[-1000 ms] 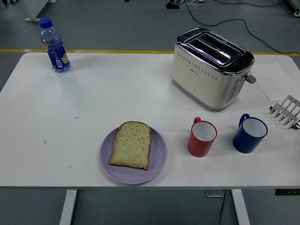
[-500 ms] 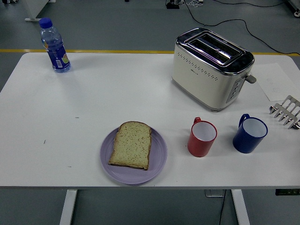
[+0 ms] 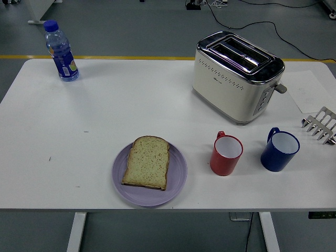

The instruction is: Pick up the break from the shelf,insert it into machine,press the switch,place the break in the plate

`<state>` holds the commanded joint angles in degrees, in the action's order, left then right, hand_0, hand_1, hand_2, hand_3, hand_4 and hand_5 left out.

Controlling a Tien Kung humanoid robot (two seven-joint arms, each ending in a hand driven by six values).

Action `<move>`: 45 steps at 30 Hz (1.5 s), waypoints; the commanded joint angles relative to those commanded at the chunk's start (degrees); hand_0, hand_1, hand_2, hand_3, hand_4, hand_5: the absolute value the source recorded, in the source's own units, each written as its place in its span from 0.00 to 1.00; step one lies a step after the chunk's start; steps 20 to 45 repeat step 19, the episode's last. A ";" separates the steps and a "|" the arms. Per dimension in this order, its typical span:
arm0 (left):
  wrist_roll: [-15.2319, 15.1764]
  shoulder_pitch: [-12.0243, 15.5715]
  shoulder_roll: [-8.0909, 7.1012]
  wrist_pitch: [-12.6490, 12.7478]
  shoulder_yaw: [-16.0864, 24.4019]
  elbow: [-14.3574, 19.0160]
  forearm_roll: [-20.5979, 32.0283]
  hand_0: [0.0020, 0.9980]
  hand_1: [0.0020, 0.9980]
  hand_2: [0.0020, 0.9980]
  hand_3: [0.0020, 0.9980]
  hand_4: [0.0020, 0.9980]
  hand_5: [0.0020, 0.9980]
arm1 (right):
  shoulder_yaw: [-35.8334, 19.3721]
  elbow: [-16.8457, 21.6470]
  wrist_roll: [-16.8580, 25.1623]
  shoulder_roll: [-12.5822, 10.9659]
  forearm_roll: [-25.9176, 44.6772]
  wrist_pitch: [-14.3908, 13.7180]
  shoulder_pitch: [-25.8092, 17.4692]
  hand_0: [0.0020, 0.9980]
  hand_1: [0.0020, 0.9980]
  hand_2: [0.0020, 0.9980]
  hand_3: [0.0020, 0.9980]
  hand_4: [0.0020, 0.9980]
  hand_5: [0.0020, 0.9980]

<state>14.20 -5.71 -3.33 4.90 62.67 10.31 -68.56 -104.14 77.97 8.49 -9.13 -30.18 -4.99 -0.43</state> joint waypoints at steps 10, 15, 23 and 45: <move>0.04 -0.04 0.01 -0.01 0.00 0.00 -0.08 0.69 0.69 0.68 0.56 0.28 0.84 | -0.02 -0.14 -2.00 -0.15 0.55 0.51 0.08 0.80 0.75 0.75 0.69 0.53 0.36; 0.14 0.28 0.02 -0.12 0.41 0.00 -0.94 0.69 0.69 0.68 0.56 0.28 0.84 | 0.36 -0.47 -3.52 -0.14 4.00 0.70 -0.09 0.78 0.72 0.73 0.68 0.53 0.37; 0.14 0.44 0.01 -0.19 0.45 0.00 -1.23 0.69 0.69 0.68 0.56 0.28 0.84 | -0.03 -0.64 -4.58 -0.12 8.00 1.45 -0.09 0.76 0.70 0.71 0.65 0.52 0.36; 0.14 0.44 0.01 -0.19 0.45 0.00 -1.23 0.69 0.69 0.68 0.56 0.28 0.84 | -0.03 -0.64 -4.58 -0.12 8.00 1.45 -0.09 0.76 0.70 0.71 0.65 0.52 0.36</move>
